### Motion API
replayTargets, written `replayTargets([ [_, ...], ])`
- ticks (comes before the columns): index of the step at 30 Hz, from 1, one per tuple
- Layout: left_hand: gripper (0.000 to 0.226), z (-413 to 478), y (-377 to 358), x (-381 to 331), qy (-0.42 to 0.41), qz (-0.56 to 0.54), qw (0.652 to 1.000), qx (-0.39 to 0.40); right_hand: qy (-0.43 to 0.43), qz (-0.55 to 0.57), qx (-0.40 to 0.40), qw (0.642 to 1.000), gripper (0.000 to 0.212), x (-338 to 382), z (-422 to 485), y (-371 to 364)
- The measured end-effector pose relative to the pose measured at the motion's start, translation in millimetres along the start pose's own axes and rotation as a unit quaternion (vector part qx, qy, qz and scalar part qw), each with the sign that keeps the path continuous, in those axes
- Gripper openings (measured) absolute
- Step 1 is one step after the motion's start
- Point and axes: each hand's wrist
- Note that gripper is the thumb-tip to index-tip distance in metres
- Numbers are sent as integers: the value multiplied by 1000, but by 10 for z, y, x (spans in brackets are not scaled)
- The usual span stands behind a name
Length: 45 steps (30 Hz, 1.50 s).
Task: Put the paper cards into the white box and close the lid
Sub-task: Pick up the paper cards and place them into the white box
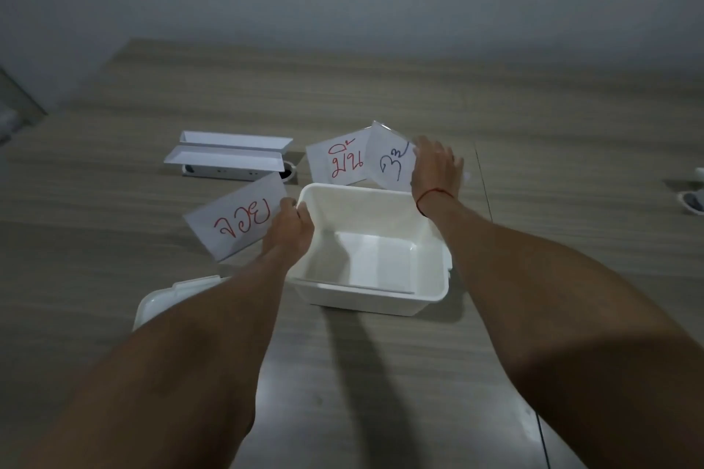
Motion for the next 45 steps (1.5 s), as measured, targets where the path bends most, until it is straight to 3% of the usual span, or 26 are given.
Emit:
replayTargets([
  [6,43,-148,118,0,12,-27,998,59,6,41,-93,995,34,193,-43,598],
  [10,44,-194,176,-26,29,-35,997,68,34,28,-68,997,32,284,-247,735],
  [17,44,-178,233,52,31,-56,993,94,40,77,121,989,28,253,-731,416],
  [22,45,-150,264,108,39,-85,992,80,55,94,386,916,25,275,-968,191],
  [27,43,-129,288,91,43,-73,993,86,46,90,485,868,33,400,-841,279],
  [29,44,-82,349,73,53,-67,995,57,36,123,439,889,34,424,-724,272],
  [31,46,-8,459,68,39,-38,999,-5,3,136,326,936,30,406,-622,223],
  [35,38,178,643,133,-23,107,988,-113,-57,80,154,983,21,276,-593,114],
  [39,38,394,681,284,-15,181,979,-95,-91,8,148,985,39,184,-638,-52],
  [42,38,517,608,467,2,212,976,-41,-129,19,138,982,37,210,-652,-226],
  [45,37,528,557,605,-49,184,981,-45,-154,25,110,982,39,272,-627,-280],
])
Point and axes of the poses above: each hand's wrist, its own z-axis towards the middle knuckle, its own y-axis out of the back of the hand, x = y × z, and after that the axes turned 4 degrees about -z, right-handed
